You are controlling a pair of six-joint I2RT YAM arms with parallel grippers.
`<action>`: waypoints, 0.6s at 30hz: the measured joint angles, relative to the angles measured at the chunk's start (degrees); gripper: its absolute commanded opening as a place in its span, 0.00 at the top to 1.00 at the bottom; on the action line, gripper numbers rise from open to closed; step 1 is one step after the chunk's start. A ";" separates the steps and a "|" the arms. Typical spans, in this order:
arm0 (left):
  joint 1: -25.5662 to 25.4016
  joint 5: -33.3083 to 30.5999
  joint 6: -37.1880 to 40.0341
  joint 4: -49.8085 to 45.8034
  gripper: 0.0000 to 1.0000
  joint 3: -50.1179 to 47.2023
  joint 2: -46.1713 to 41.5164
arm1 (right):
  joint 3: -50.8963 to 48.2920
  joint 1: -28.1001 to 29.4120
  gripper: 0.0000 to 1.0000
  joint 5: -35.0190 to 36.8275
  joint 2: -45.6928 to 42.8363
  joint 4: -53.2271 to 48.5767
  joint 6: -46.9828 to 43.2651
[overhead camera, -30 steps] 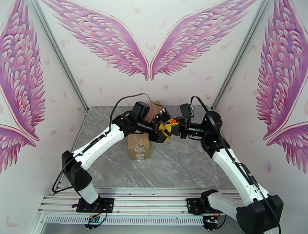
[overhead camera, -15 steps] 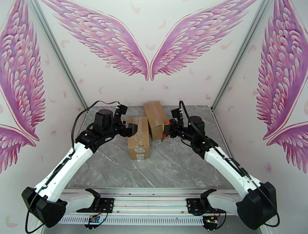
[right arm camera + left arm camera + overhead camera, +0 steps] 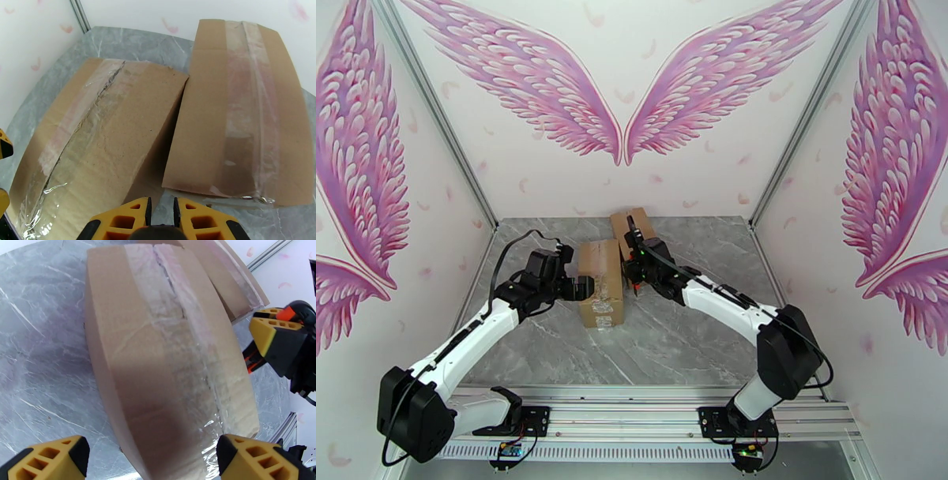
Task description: Unpack the express box
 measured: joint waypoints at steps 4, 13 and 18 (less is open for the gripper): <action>-1.66 1.81 -0.31 1.62 0.10 -1.14 0.72 | 2.56 1.42 0.92 -0.07 2.56 0.26 -1.99; -7.56 0.09 -1.25 2.12 0.10 -1.36 0.96 | 4.07 0.76 0.92 -3.67 3.89 0.61 -6.16; -12.70 -2.73 -2.60 0.74 0.10 -1.40 0.66 | 3.98 0.42 0.92 -4.37 3.28 0.26 -8.98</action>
